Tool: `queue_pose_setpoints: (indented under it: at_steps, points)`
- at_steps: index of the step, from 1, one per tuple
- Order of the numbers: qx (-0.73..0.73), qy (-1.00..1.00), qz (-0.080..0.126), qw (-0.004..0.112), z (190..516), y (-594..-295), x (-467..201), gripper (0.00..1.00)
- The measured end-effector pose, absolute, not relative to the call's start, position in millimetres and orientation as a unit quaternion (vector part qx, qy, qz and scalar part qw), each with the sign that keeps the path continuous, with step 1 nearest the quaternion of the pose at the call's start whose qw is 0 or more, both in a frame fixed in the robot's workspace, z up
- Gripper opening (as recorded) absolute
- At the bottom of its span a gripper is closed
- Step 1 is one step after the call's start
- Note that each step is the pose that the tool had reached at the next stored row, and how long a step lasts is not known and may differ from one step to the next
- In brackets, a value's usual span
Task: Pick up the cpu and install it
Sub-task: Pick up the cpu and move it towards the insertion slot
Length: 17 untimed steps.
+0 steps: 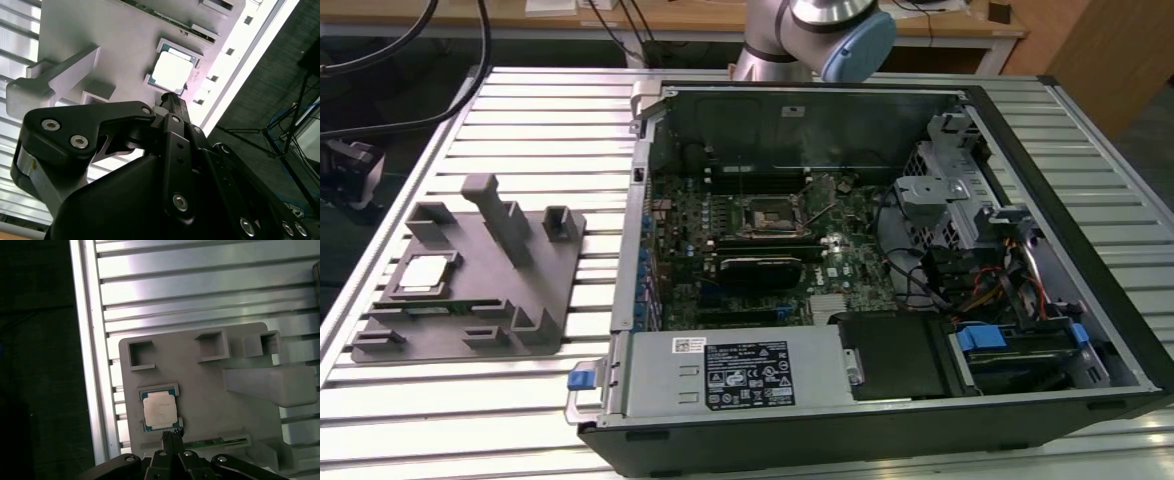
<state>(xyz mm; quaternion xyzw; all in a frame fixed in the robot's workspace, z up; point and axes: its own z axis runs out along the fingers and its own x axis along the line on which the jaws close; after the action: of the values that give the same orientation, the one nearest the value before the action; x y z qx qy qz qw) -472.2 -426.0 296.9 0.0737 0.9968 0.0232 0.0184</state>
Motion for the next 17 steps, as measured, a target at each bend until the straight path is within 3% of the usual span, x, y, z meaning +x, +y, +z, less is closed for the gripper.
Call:
queue_pose_setpoints:
  at_steps: [17]
  points:
    - [0.074, 0.997, 0.023, 0.018, 281, -426, -472, 0.11]
